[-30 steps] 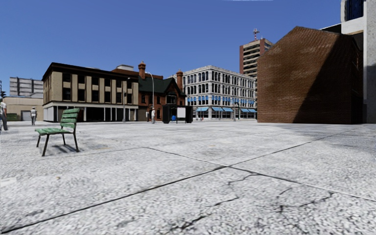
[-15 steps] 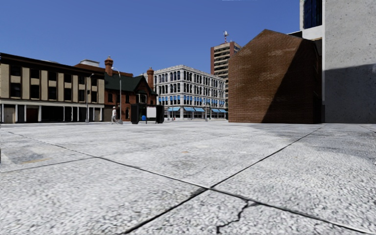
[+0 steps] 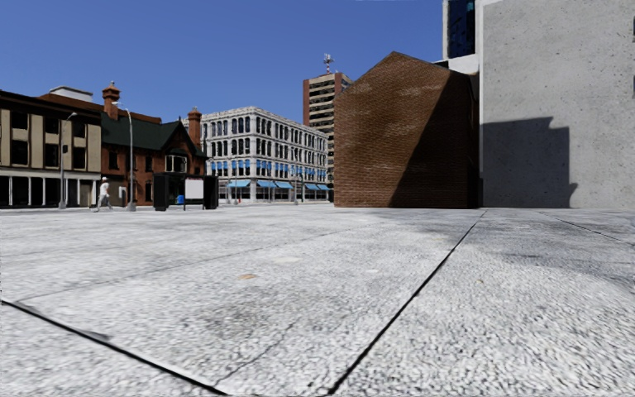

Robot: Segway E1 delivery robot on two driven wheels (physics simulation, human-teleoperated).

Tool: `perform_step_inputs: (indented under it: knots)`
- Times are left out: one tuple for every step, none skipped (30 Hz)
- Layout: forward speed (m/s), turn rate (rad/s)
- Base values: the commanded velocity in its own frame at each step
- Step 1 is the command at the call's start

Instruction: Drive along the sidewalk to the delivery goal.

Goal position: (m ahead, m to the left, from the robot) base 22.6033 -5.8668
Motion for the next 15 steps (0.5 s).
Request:
perform_step_inputs:
  knots:
    - [2.00, -0.45]
    - [2.00, -0.45]
    - [2.00, -0.45]
    - [2.00, -0.45]
    - [2.00, -0.45]
    - [2.00, -0.45]
    - [2.00, -0.45]
    - [2.00, -0.45]
    - [2.00, -0.45]
    - [2.00, -0.45]
    - [2.00, -0.45]
    - [2.00, -0.45]
    - [2.00, -0.45]
    - [2.00, -0.41]
    - [2.00, -0.41]
